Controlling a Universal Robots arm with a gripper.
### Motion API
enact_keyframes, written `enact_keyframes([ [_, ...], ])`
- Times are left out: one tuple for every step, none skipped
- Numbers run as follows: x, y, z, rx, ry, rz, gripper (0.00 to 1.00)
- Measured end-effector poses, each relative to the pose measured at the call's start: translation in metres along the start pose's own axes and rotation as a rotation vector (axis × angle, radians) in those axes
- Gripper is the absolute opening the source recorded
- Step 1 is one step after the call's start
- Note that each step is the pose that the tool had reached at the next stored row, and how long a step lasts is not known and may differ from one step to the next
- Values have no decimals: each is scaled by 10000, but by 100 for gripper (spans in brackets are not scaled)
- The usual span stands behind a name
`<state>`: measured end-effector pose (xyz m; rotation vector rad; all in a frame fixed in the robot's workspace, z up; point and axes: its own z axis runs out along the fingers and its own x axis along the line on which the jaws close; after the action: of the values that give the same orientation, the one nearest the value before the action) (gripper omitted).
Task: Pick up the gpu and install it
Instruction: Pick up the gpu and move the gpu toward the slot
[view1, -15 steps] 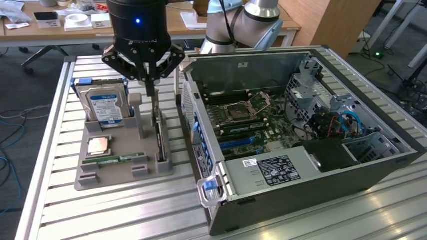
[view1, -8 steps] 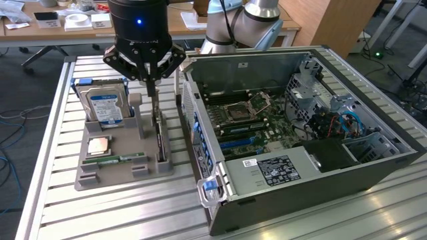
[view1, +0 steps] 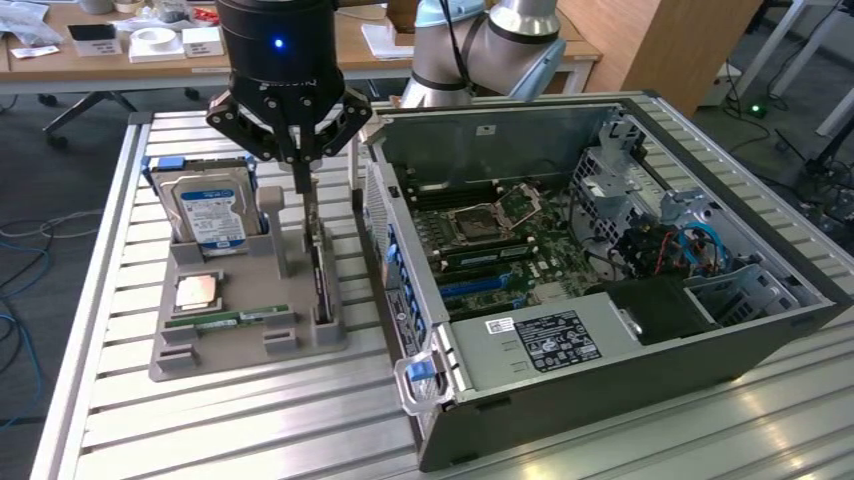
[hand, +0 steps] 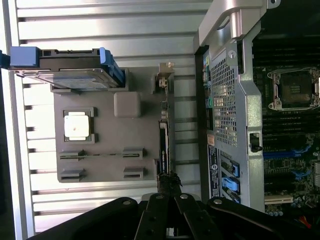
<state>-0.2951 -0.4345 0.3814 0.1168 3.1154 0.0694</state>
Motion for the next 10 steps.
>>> enact_keyframes([
  [0, 0, 0, 0, 0, 0, 11],
  [0, 0, 0, 0, 0, 0, 11],
  [0, 0, 0, 0, 0, 0, 11],
  [0, 0, 0, 0, 0, 0, 11],
  [0, 0, 0, 0, 1, 0, 11],
  [0, 0, 0, 0, 0, 0, 11],
  [0, 0, 0, -1, 0, 0, 17],
  [0, 0, 0, 0, 0, 0, 24],
  [0, 0, 0, 0, 1, 0, 24],
  [0, 0, 0, 0, 0, 0, 29],
])
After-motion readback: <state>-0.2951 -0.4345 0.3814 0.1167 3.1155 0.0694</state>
